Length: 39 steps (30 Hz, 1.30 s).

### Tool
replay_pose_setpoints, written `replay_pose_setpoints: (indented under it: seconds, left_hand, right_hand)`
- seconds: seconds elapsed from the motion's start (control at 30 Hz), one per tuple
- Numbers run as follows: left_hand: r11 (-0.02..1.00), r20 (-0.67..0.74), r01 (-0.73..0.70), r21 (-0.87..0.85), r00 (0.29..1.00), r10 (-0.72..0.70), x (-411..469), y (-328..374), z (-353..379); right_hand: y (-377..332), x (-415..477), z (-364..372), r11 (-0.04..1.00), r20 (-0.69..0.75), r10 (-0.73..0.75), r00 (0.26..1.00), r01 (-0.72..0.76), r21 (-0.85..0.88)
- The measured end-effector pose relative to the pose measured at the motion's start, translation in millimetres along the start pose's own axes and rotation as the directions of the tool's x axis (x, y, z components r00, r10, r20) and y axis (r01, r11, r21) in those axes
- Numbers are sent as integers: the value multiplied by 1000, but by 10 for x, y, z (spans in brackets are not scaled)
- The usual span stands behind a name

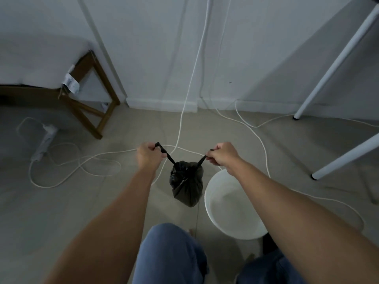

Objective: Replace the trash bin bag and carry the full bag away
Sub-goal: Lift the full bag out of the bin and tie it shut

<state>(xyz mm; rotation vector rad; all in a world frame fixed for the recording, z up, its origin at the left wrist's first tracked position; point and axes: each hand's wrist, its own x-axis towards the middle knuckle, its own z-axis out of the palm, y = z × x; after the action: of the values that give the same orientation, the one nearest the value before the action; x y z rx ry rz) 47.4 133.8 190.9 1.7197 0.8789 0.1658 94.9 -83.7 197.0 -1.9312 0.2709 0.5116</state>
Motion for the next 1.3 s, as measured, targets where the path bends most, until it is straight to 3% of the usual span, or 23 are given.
replay_pose_setpoints:
  seconds: [0.27, 0.53, 0.83, 1.0, 1.3]
  left_hand:
    - [995, 14, 95, 36, 995, -96, 273, -444, 128]
    - [975, 9, 125, 186, 992, -129, 308, -612, 155]
    - [955, 82, 31, 294, 995, -58, -5, -274, 217]
    - [941, 213, -74, 329, 977, 2, -285, 26, 399]
    - [821, 427, -306, 482, 900, 85, -984, 375, 1042]
  right_hand:
    - [324, 218, 237, 996, 89, 61, 994, -55, -64]
    - [374, 205, 175, 997, 196, 69, 978, -62, -43]
    - [322, 5, -368, 982, 96, 16, 995, 3, -188]
    - [348, -186, -825, 949, 15, -35, 999, 38, -313]
    - [623, -504, -1787, 903, -113, -46, 993, -7, -431]
